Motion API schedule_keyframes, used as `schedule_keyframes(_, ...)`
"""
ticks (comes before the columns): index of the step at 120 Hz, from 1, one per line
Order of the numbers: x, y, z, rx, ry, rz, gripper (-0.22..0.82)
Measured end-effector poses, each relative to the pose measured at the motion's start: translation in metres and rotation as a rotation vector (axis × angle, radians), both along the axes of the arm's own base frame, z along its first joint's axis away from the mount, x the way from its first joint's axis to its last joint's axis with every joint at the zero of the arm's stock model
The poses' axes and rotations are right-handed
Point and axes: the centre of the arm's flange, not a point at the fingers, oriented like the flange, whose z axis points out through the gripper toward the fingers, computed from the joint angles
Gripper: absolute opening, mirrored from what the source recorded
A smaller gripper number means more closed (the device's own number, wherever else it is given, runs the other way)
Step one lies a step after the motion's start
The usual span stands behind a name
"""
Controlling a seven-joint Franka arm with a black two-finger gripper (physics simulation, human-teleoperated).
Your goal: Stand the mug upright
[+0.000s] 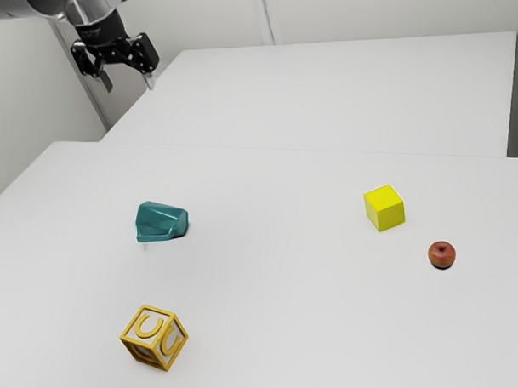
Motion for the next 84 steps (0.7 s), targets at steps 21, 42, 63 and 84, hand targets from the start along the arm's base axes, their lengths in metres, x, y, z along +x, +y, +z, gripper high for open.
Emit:
schedule_keyframes(21, -0.019, -0.018, -0.007, -0.022, 0.045, -0.050, 0.59)
schedule_keyframes(42, -0.075, 0.050, -0.063, -0.163, 0.133, 0.028, 0.58)
schedule_keyframes(63, -0.103, 0.237, -0.145, -0.454, 0.106, 0.323, 0.59)
schedule_keyframes(84, -0.060, 0.288, -0.295, -0.771, 0.061, 0.353, 0.59)
